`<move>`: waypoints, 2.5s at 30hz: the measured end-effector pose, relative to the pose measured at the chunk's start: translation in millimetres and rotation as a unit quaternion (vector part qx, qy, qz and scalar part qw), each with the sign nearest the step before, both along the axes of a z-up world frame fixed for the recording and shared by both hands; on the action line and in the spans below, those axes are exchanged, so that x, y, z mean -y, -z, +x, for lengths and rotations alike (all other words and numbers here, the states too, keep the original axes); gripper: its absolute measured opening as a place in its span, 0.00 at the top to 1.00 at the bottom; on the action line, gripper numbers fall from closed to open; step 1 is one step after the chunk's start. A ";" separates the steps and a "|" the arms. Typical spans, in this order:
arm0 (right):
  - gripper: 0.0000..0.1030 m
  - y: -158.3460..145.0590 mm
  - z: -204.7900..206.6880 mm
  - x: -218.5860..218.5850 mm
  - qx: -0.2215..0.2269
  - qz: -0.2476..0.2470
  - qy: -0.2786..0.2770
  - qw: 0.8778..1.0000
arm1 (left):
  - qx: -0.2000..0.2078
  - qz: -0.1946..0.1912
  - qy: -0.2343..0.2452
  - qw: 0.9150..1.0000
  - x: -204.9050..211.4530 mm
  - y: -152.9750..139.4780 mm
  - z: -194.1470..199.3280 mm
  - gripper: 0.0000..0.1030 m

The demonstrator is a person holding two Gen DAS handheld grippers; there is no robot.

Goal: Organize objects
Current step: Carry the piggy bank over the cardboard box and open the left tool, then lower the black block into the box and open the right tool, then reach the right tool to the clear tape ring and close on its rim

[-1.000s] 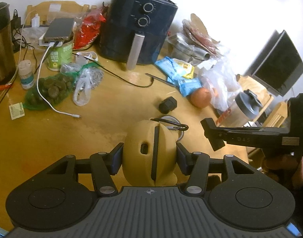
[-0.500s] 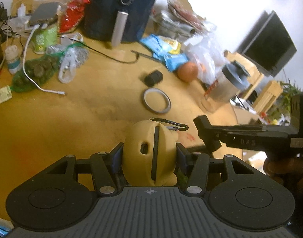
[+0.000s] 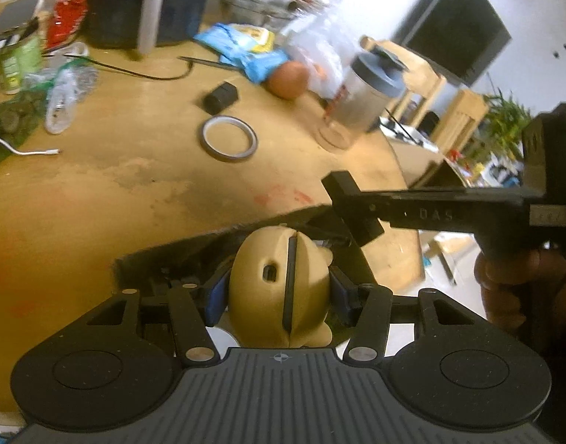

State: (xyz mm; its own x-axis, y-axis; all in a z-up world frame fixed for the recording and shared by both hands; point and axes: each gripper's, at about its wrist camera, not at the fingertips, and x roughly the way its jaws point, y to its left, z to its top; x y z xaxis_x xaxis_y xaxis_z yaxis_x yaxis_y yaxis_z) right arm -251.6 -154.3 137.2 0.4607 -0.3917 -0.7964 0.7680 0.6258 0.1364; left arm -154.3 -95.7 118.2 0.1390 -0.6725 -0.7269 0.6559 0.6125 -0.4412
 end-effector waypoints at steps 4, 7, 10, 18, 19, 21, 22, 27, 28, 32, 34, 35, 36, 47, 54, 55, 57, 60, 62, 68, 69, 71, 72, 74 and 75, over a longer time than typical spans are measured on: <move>0.67 2.0 -6.4 -6.6 -0.001 0.001 0.012 1.000 | -0.002 -0.013 0.007 1.000 -1.9 -1.4 -3.3 0.47; 0.67 3.2 -11.3 -11.7 -0.002 0.002 0.020 1.000 | 0.001 -0.013 0.000 1.000 -4.2 -3.1 -3.2 0.47; 0.67 2.5 -14.7 -16.8 -0.001 0.001 0.025 1.000 | 0.002 -0.014 -0.012 1.000 -9.7 -5.6 -0.4 0.47; 0.67 -7.7 -12.0 -25.0 0.001 -0.007 0.020 1.000 | 0.018 -0.015 -0.049 0.999 -28.6 -19.7 10.7 0.47; 0.67 -8.8 -10.6 -25.3 0.002 -0.008 0.018 1.000 | 0.020 -0.014 -0.052 0.998 -30.4 -21.1 11.1 0.47; 0.67 -11.6 -7.5 -25.2 0.002 -0.010 0.014 1.000 | 0.023 -0.014 -0.058 0.998 -33.8 -23.1 11.8 0.47; 0.67 -13.0 -5.8 -25.4 0.003 -0.010 0.011 1.000 | 0.024 -0.014 -0.060 0.998 -34.9 -23.7 12.0 0.47; 0.67 -13.9 4.2 -28.7 -0.001 -0.003 -0.007 1.000 | 0.028 -0.012 -0.070 0.997 -40.2 -26.0 12.6 0.47; 0.66 -12.1 6.2 -29.1 -0.004 0.001 -0.010 1.000 | 0.029 -0.012 -0.072 0.997 -41.3 -26.8 13.2 0.47; 0.37 -2.9 15.0 -30.3 -0.028 0.020 -0.026 0.999 | 0.030 -0.014 -0.084 0.996 -46.8 -29.2 17.6 0.47; 0.12 -3.8 17.5 -32.2 -0.037 0.008 -0.029 0.999 | 0.031 -0.014 -0.087 0.996 -48.7 -30.2 19.8 0.47; 0.04 -5.6 17.8 -32.6 -0.039 0.000 -0.030 0.999 | 0.031 -0.012 -0.089 0.995 -49.2 -30.6 20.7 0.47; 0.03 -8.0 18.0 -32.2 -0.041 -0.008 -0.032 0.999 | 0.031 -0.010 -0.091 0.995 -49.6 -30.9 21.4 0.47; 0.00 -27.3 19.1 3.4 -0.065 -0.023 -0.031 0.997 | 0.024 0.006 -0.094 0.995 -46.6 -36.3 21.7 0.47; 0.00 -19.2 32.9 19.2 -0.092 -0.035 -0.046 0.994 | 0.016 0.009 -0.101 0.995 -43.2 -35.2 25.3 0.47; 0.00 -17.1 35.9 21.2 -0.095 -0.041 -0.049 0.993 | 0.013 0.009 -0.103 0.995 -42.7 -34.2 26.2 0.47; 0.00 -13.8 41.5 24.9 -0.099 -0.052 -0.055 0.992 | 0.007 0.010 -0.102 0.995 -40.4 -31.8 27.8 0.47; 0.00 -9.4 51.0 30.9 -0.108 -0.074 -0.069 0.989 | 0.006 0.016 -0.094 0.995 -34.6 -29.3 29.4 0.47; 0.00 -6.5 56.5 35.5 -0.116 -0.085 -0.077 0.987 | 0.007 0.019 -0.089 0.996 -30.7 -27.6 31.1 0.47; 0.00 1.7 61.5 54.4 -0.107 -0.091 -0.071 0.988 | 0.004 0.024 -0.089 0.996 -22.6 -22.4 38.6 0.47; 0.00 3.9 62.9 58.1 -0.112 -0.091 -0.072 0.987 | 0.003 0.023 -0.090 0.996 -21.8 -21.6 40.1 0.47; 0.00 8.4 65.4 64.0 -0.117 -0.092 -0.075 0.986 | 0.001 0.024 -0.092 0.995 -19.1 -19.4 42.9 0.47; 0.00 11.1 66.7 67.7 -0.120 -0.092 -0.079 0.985 | -0.001 0.024 -0.093 0.995 -17.7 -18.5 44.0 0.47; 0.00 16.6 70.0 75.1 -0.124 -0.085 -0.089 0.985 | -0.005 0.025 -0.094 0.995 -15.1 -15.9 45.3 0.47; 0.00 19.4 70.8 78.6 -0.123 -0.080 -0.093 0.985 | -0.007 0.025 -0.095 0.995 -13.9 -15.0 45.8 0.47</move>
